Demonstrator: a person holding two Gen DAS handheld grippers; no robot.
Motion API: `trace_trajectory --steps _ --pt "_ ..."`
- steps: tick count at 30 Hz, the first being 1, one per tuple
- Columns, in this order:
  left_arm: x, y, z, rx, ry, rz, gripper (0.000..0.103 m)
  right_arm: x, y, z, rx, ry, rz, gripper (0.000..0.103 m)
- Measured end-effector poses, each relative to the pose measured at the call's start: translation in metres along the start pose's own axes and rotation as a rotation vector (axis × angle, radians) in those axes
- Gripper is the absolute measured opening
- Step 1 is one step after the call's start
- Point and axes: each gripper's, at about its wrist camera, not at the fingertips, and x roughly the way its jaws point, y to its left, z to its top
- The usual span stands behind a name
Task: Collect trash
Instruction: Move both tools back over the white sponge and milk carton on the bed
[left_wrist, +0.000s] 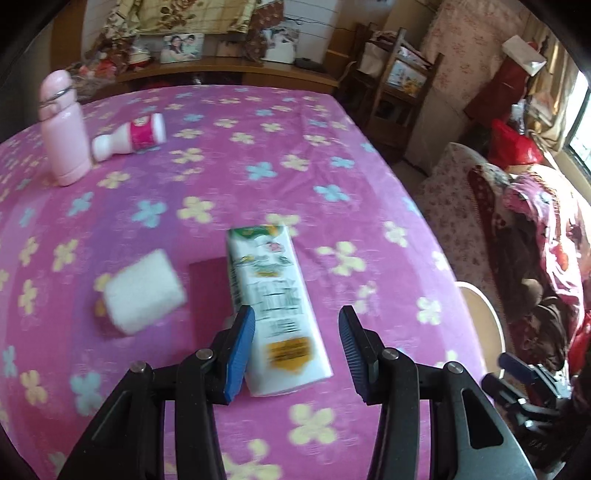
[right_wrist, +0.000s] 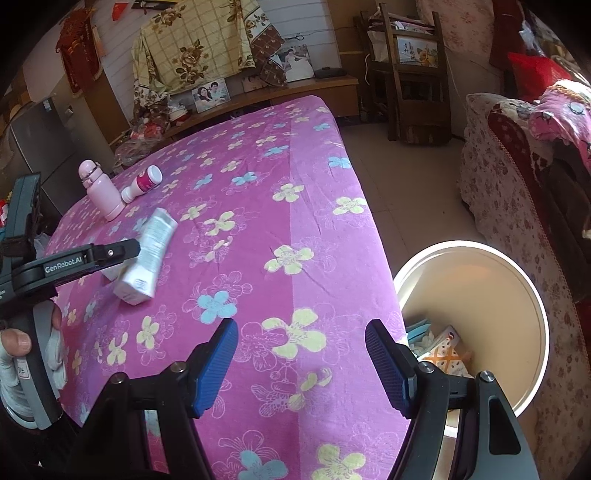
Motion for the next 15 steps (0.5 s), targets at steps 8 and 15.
trace_trajectory --steps 8,15 --pt "-0.019 0.001 0.0 0.064 -0.017 0.0 0.048 0.006 0.007 0.004 0.002 0.005 0.025 0.075" --pt "-0.046 0.065 0.007 0.032 -0.052 0.069 0.069 0.023 0.044 0.013 -0.012 0.037 0.112 0.075"
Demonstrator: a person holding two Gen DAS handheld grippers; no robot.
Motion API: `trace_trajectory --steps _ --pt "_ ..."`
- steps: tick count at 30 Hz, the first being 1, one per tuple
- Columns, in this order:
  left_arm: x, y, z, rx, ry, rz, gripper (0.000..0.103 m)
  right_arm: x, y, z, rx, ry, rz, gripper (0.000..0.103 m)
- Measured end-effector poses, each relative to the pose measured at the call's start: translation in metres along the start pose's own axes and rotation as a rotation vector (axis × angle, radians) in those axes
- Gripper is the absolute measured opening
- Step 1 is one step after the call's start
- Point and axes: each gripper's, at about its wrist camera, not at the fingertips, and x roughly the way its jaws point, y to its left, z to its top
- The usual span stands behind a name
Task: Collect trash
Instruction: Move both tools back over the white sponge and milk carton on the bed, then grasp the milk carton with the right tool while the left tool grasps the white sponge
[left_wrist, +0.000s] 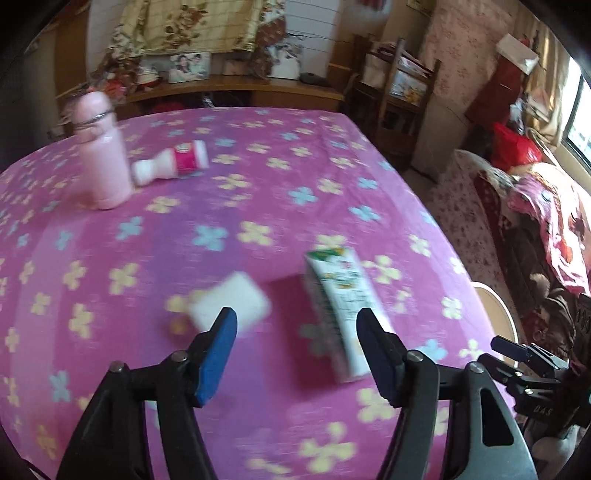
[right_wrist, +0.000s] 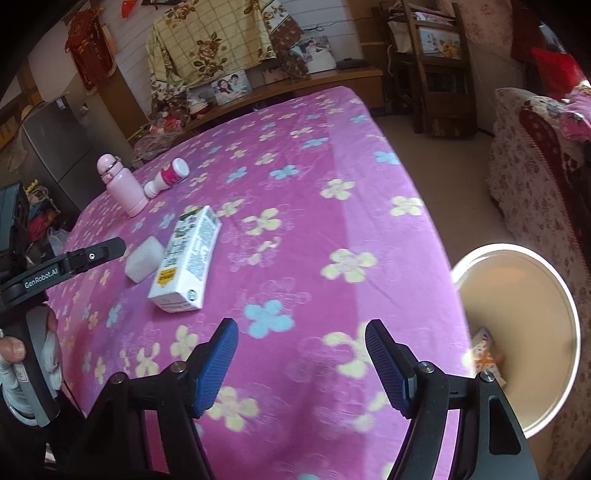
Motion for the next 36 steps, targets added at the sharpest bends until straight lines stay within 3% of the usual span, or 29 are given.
trace_trajectory --steps 6,13,17,19,22,25,30,36 --pt "0.018 0.04 0.0 0.01 0.066 0.051 0.069 0.023 0.042 0.015 -0.057 0.029 0.048 0.075" --pt "0.054 0.036 0.004 0.132 0.087 0.089 0.069 0.037 0.065 0.031 -0.08 0.041 0.062 0.075" --pt "0.07 0.04 0.009 0.12 0.109 0.058 0.069 0.044 0.073 0.037 -0.091 0.055 0.075 0.075" --pt "0.07 0.039 0.01 0.111 0.101 0.066 0.069 0.05 0.078 0.04 -0.093 0.062 0.079 0.075" --pt "0.065 0.038 0.009 0.105 0.109 0.059 0.047 0.061 0.087 0.045 -0.098 0.077 0.08 0.075" --pt "0.052 0.043 0.005 0.095 0.083 0.107 0.044 0.074 0.103 0.051 -0.125 0.087 0.075 0.075" --pt "0.038 0.065 -0.001 0.019 0.077 0.086 0.041 0.104 0.131 0.062 -0.174 0.112 0.048 0.075" --pt "0.023 0.073 -0.01 -0.009 0.054 0.095 0.04 0.131 0.143 0.06 -0.219 0.142 -0.045 0.075"
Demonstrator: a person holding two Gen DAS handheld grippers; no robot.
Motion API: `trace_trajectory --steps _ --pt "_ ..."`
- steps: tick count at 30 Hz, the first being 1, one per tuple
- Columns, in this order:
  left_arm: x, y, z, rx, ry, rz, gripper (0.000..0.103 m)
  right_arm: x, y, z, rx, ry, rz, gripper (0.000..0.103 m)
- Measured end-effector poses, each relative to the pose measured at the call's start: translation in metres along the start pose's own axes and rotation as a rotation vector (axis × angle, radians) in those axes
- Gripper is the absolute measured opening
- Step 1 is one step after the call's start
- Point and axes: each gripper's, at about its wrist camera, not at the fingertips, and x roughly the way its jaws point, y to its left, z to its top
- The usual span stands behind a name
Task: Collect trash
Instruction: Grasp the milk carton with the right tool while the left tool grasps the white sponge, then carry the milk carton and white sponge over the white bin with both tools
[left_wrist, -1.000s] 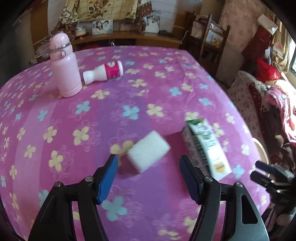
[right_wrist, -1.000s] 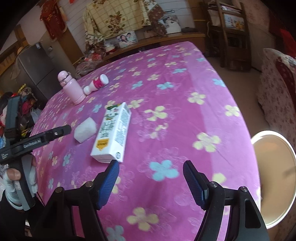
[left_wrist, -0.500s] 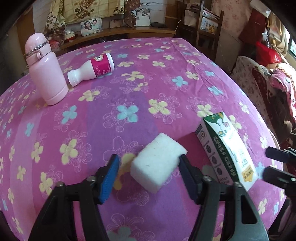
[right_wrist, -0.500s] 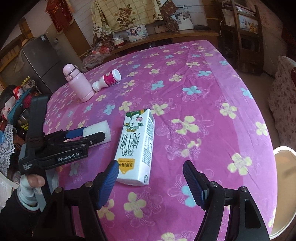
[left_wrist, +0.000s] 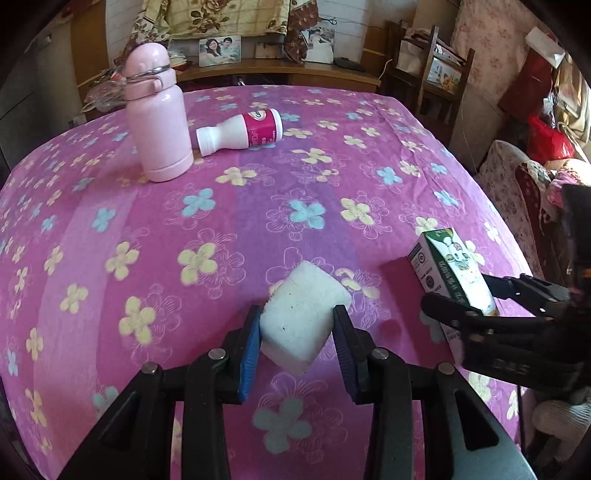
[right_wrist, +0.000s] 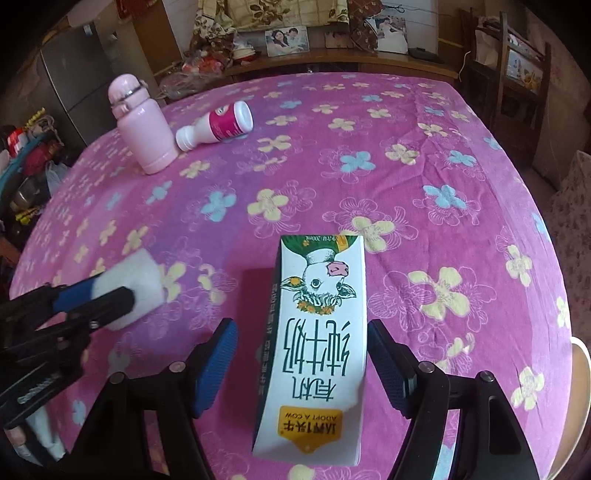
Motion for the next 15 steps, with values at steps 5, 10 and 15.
trace_trajectory --steps 5,10,15 --pt "-0.009 -0.012 -0.009 0.011 -0.015 -0.002 0.04 -0.016 -0.008 -0.015 -0.009 -0.042 0.006 0.056" --pt "-0.021 -0.031 -0.013 0.022 -0.037 -0.025 0.04 -0.052 -0.021 -0.031 -0.005 -0.099 0.014 0.056" --pt "-0.029 -0.056 -0.019 0.049 -0.054 -0.034 0.04 -0.078 -0.035 -0.05 0.007 -0.122 0.016 0.056"
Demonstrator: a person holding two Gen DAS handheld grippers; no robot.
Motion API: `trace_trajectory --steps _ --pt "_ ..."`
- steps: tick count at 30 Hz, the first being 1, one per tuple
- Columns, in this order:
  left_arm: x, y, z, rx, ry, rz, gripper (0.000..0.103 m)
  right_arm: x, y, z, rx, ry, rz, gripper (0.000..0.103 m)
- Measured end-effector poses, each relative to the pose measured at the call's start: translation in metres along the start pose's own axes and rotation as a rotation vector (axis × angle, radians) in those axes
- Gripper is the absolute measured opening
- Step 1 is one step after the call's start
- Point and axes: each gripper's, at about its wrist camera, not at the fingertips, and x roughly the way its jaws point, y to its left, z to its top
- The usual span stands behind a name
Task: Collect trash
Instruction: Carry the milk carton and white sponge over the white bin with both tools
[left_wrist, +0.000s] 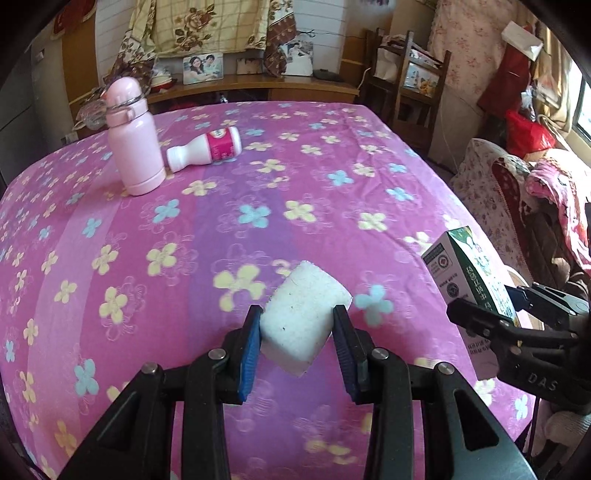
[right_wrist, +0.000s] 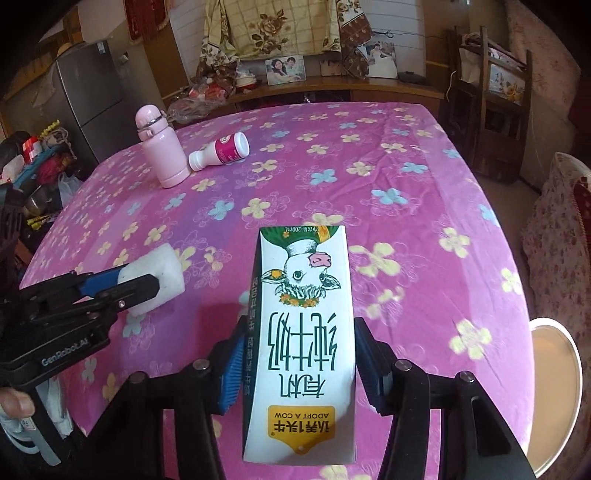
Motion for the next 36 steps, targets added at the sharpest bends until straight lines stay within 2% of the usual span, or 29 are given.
trace_trajectory --steps 10,26,36 --pt "-0.009 -0.053 -0.005 0.072 -0.014 -0.032 0.04 -0.042 -0.032 -0.026 0.055 -0.045 -0.018 0.056" --pt "-0.004 -0.157 -0.006 0.202 -0.008 -0.105 0.039 -0.09 -0.126 -0.068 0.211 -0.077 -0.112 0.056" --pt "0.001 -0.207 -0.01 0.271 0.0 -0.135 0.04 -0.111 -0.174 -0.091 0.297 -0.091 -0.167 0.056"
